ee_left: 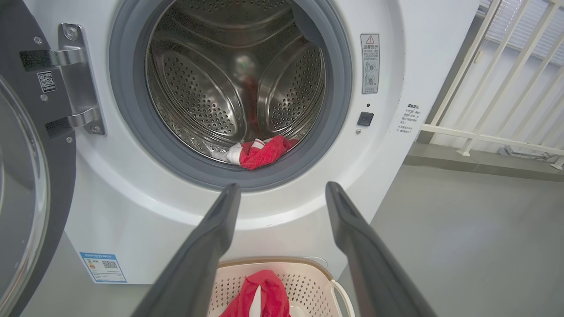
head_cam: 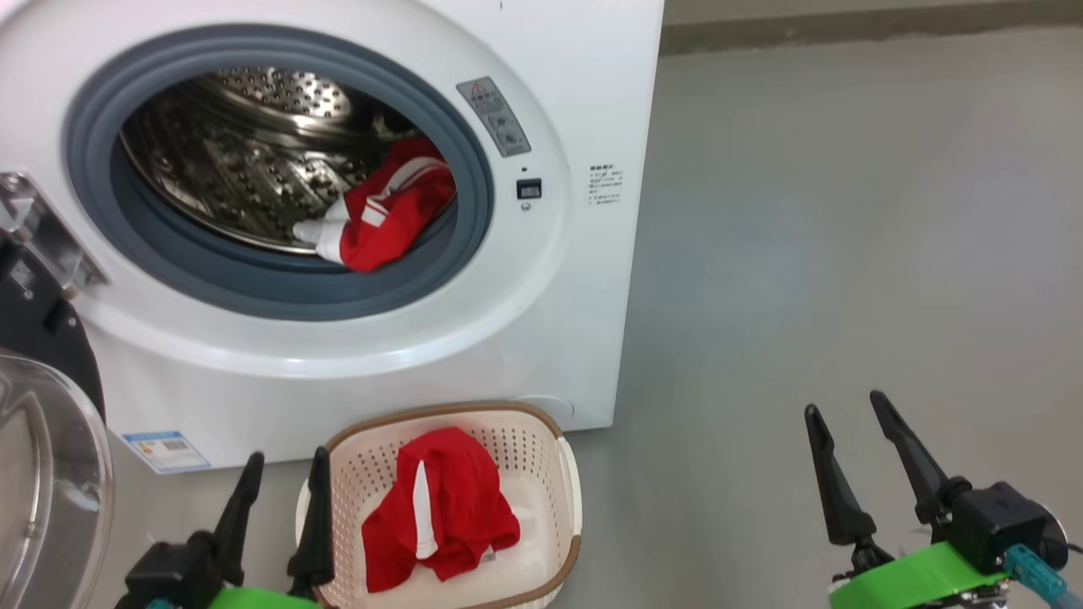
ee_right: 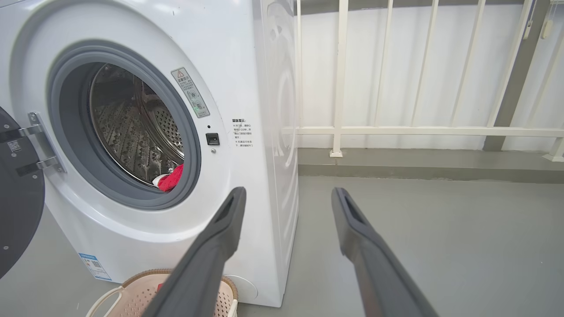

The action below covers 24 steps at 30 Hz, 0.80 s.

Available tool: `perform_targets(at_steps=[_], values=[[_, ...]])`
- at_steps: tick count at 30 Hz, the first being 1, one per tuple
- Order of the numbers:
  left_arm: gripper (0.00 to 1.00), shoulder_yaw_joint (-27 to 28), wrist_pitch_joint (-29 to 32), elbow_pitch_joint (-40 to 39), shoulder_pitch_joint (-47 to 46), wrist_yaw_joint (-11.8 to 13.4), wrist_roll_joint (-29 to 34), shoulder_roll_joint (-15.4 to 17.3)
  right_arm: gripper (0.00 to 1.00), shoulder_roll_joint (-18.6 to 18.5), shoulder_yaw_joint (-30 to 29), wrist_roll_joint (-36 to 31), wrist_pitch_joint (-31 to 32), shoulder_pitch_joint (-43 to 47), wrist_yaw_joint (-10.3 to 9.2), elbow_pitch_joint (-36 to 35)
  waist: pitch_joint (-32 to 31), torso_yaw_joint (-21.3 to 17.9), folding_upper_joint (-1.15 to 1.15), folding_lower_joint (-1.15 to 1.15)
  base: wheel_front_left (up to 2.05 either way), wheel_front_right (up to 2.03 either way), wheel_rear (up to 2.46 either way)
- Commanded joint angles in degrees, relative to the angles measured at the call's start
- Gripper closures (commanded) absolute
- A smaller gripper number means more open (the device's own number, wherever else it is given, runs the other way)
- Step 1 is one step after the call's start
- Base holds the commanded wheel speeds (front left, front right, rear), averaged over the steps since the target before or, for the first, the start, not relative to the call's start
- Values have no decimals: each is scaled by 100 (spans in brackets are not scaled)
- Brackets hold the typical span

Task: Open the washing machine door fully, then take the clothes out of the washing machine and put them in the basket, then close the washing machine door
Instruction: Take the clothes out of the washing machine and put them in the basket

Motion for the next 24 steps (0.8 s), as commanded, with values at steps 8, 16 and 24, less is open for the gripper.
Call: perform_targets(at_steps=[8, 16, 24], values=[[0, 289, -71, -295, 262, 62, 105, 69, 0, -21, 25, -162, -37, 192, 34, -309, -242, -6, 0, 0, 0, 0, 0], [0, 284, -71, -252, 340, 34, 116, 69, 0, -21, 129, -141, -37, 271, 34, -379, -265, 28, 0, 0, 0, 0, 0], [0, 268, -71, -204, 365, 41, 173, 89, 0, -21, 178, -119, -37, 301, 34, -367, -253, 16, 0, 0, 0, 0, 0]])
